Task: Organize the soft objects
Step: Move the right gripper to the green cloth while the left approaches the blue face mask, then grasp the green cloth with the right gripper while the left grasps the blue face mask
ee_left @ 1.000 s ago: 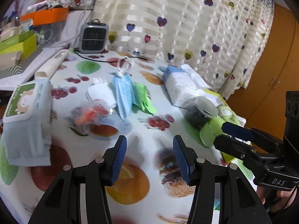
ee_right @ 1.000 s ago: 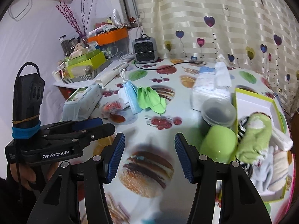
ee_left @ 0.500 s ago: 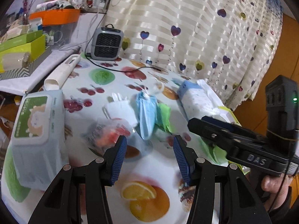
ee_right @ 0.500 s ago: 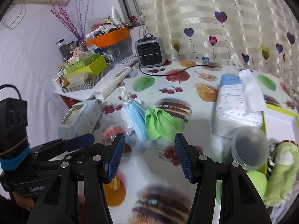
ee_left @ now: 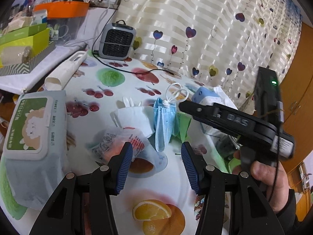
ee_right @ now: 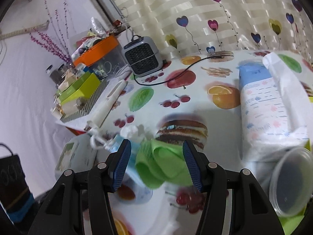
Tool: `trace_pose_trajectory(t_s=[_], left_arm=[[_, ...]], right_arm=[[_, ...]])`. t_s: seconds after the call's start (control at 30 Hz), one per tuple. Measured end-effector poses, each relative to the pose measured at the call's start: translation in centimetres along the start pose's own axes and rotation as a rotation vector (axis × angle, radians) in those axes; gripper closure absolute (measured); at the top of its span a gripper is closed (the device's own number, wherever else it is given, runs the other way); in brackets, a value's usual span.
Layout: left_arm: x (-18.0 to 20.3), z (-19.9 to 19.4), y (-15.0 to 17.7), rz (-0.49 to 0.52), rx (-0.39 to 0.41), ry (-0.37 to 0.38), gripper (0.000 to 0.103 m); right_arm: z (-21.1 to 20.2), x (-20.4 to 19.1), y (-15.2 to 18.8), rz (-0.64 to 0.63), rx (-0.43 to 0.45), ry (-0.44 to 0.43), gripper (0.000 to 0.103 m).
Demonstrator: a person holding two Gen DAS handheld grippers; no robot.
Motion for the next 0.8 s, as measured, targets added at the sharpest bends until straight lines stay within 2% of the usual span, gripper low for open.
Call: trace_pose_trajectory(t_s=[0.13,0.17,0.27,0.37,0.53,0.8], left_arm=[[-0.2,0.2,0.0,-0.004,-0.005,0.000,0.052],[-0.3,0.2,0.0,-0.005,-0.005,-0.002,0.052],[-0.2,0.2,0.0,-0.006,-0.004,-0.005,0.052],[-0.2,0.2,0.0,-0.004,-0.009,-0.006,0.052],[0.1,0.1,0.3,0.009,-0.019,-0.002,0.052],[0.9,0.9,0.7,0.061,-0.039,-0.019,0.052]], right_arm=[[2.2,0.8,0.0,0.030,-0.070,-0.008,0.063],[2.8,0.8,0.3,0.026,-0.094,-0.005,0.070],[3.6,0.6,1.0,-0.007,-0.134,0.018,0.083],[3.7,0.2,1.9,-0.055,-0.168,0.044,0.092],[3.5,0.4,4.1,-0.098,-0.227,0.069,0.094],[1.1,0.3,7.1,-0.133,-0.256,0.074,0.097]])
Point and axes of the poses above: each gripper's, at about its wrist camera, not at the fingertips, and z roughly the way its jaws point, x to its right, y to its underside, the point moved 5 cm from there along z, roughly the way its jaws point, and after that the axes turned 5 degrees about -x, right-handed, at the moved point
